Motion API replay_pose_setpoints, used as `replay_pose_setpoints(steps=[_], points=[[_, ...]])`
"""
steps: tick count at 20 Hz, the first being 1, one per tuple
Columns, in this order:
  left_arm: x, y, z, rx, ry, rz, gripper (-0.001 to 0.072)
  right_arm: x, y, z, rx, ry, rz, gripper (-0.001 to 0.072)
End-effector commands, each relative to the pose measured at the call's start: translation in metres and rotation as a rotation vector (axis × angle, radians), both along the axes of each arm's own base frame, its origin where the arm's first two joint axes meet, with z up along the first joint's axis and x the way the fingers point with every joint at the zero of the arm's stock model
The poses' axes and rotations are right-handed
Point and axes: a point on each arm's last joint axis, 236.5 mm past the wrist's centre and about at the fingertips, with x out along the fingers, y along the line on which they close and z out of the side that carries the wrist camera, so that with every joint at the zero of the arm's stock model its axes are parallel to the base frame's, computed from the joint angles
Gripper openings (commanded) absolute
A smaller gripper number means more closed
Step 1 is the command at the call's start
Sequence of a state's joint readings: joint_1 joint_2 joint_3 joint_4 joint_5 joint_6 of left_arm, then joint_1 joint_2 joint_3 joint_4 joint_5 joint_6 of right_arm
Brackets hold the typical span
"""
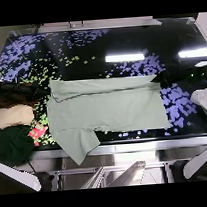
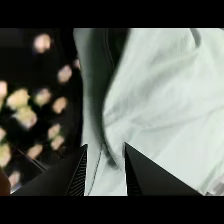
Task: Fold the shirts.
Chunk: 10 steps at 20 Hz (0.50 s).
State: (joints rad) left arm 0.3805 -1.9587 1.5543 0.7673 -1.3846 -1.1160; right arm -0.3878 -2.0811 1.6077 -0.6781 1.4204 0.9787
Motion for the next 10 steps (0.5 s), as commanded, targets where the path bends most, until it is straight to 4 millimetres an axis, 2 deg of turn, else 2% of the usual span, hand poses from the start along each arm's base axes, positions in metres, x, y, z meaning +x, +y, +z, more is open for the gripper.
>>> replay_pose_setpoints(steps=[1, 4, 5, 6, 7, 9, 10], points=[[-0.002, 0.007, 0.021, -0.034, 0.049, 0.026, 0.0246, -0.015, -0.007, 0.002, -0.050, 0.045, 0.038, 0.0596], [-0.015, 0.010, 0.046, -0.078, 0.114, -0.002, 0.0247, -0.026, -0.009, 0.016, -0.057, 0.061, 0.070, 0.0585], [-0.021, 0.008, 0.053, -0.093, 0.143, -0.020, 0.0247, -0.032, -0.016, 0.022, -0.084, 0.061, 0.088, 0.0446], [-0.027, 0.005, 0.057, -0.106, 0.168, -0.034, 0.0247, -0.034, -0.022, 0.028, -0.113, 0.052, 0.095, 0.0369], [-0.033, 0.003, 0.060, -0.113, 0.181, -0.052, 0.0247, -0.035, -0.028, 0.037, -0.141, 0.037, 0.091, 0.0379], [-0.034, -0.001, 0.064, -0.110, 0.178, -0.064, 0.0247, -0.031, -0.040, 0.052, -0.178, 0.010, 0.055, 0.0557], [-0.031, -0.003, 0.065, -0.103, 0.165, -0.061, 0.0247, -0.028, -0.043, 0.057, -0.190, -0.010, 0.042, 0.0577]])
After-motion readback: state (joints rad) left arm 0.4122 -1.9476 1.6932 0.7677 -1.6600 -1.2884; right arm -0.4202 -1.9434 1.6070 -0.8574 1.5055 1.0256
